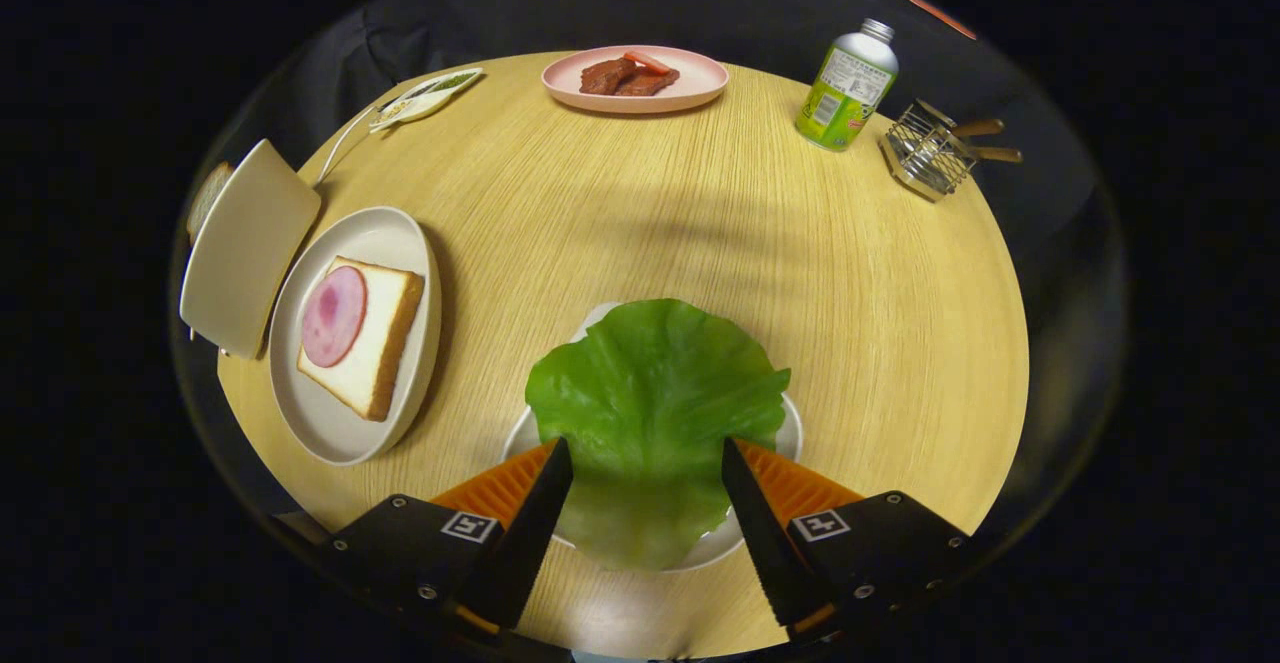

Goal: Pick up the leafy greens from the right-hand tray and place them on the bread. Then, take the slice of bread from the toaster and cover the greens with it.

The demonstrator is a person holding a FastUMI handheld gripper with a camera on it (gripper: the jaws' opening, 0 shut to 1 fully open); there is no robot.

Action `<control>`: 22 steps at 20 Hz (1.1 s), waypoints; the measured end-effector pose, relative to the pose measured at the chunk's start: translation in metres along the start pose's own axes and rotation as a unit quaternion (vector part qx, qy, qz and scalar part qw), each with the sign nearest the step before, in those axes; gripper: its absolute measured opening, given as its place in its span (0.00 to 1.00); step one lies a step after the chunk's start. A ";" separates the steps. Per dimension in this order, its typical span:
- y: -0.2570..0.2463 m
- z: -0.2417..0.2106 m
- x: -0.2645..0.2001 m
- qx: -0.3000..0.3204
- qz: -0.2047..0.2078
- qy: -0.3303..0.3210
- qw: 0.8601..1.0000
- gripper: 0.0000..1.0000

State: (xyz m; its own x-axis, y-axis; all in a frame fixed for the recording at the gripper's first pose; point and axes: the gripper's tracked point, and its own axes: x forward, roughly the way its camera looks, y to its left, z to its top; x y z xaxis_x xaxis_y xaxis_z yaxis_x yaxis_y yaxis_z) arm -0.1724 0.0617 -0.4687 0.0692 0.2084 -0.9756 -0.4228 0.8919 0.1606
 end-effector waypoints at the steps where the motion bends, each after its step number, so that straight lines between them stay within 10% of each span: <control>1: 0.002 0.001 0.001 0.010 0.007 0.003 1.000 0.89; 7: -0.004 0.002 0.003 0.040 0.000 0.007 0.999 0.68; 14: -0.012 0.004 0.003 0.121 -0.031 -0.019 0.992 0.07; 22: 0.023 0.019 -0.034 0.139 0.001 -0.052 0.989 0.01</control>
State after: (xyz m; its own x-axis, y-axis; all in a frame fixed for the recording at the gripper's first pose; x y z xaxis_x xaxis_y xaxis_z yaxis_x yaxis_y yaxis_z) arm -0.1675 0.0831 -0.4290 0.1679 0.2369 -0.9569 -0.1588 0.9645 0.2109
